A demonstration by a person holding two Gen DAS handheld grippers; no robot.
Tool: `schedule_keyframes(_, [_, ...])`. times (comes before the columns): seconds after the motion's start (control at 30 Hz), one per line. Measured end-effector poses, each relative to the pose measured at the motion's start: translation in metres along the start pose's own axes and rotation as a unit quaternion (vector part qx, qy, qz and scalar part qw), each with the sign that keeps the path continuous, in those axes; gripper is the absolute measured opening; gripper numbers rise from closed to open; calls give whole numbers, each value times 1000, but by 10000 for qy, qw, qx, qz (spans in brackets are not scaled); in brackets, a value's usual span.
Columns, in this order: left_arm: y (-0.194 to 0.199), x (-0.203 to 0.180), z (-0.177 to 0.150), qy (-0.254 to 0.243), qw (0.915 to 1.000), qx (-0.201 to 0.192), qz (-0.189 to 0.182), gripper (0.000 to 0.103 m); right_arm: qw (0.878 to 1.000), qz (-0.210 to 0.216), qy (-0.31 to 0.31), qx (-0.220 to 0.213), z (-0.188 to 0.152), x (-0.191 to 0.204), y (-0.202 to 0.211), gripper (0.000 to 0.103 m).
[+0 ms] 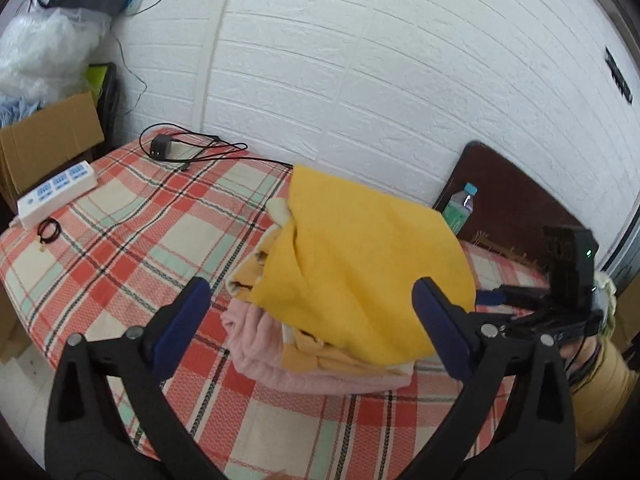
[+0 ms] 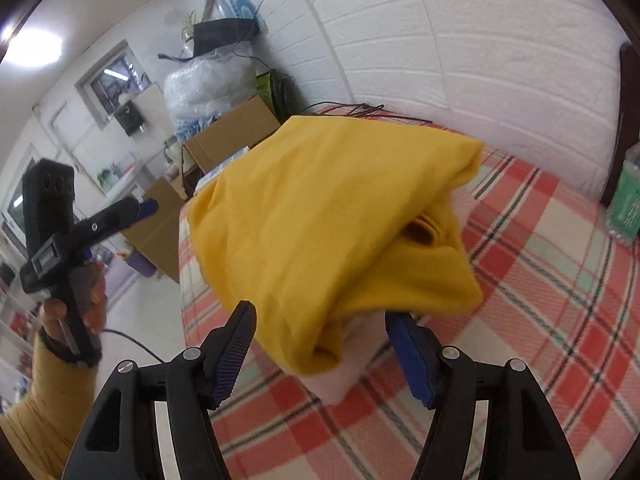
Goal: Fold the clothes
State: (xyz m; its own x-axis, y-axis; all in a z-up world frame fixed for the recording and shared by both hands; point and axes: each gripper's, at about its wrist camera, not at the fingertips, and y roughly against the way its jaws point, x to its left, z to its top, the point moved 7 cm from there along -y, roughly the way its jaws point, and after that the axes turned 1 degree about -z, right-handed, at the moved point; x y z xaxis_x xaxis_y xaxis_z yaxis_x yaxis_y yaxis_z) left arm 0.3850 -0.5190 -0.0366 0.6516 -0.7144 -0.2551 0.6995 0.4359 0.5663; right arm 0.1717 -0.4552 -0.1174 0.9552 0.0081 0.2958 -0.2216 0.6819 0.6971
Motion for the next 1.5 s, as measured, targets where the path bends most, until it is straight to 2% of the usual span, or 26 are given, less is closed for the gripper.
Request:
schedule_keyframes(0.03, [0,-12,-6,-134,9999,61,-16,101,9998,-116,164,-72,-5,2,8,71])
schedule_keyframes(0.07, [-1,-23,-13,-267,9996,122,-31,101,9991,-215,325,-170,-9,5,15,82])
schedule_keyframes(0.1, [-1,-35,-19,-401,9990,182,-47,102,9979,-296,485,-300,-12,10,23,86])
schedule_keyframes(0.2, [-5,-61,-32,-546,9981,276,-113,103,9941,-489,822,-507,-10,23,34,86])
schedule_keyframes(0.37, [-12,-100,-49,-675,9967,394,-232,103,9923,-488,995,-550,-7,40,31,86])
schedule_keyframes(0.43, [-14,-110,-53,-619,9966,447,-307,103,9919,-546,994,-565,-7,39,31,86])
schedule_keyframes(0.53, [-13,-119,-55,-561,9972,381,-309,103,9939,-406,824,-613,-8,36,34,86])
schedule_keyframes(0.63, [-11,-123,-53,-631,9976,259,-77,103,9942,-468,725,-644,-9,32,34,86])
schedule_keyframes(0.8, [-8,-124,-51,-588,9980,204,110,103,9944,-428,622,-733,-7,29,38,86])
schedule_keyframes(0.97, [-8,-120,-54,-526,9979,177,335,103,9932,-577,717,-718,-10,29,35,86])
schedule_keyframes(1.17, [-2,-112,-54,-225,9984,31,520,103,9944,-566,588,-674,-10,26,31,86])
schedule_keyframes(1.43, [3,-117,-56,-366,9965,-90,751,103,9943,-601,544,-687,-12,27,34,86])
schedule_keyframes(1.5, [1,-114,-58,-387,9947,-55,953,103,9944,-609,532,-682,-13,27,34,86])
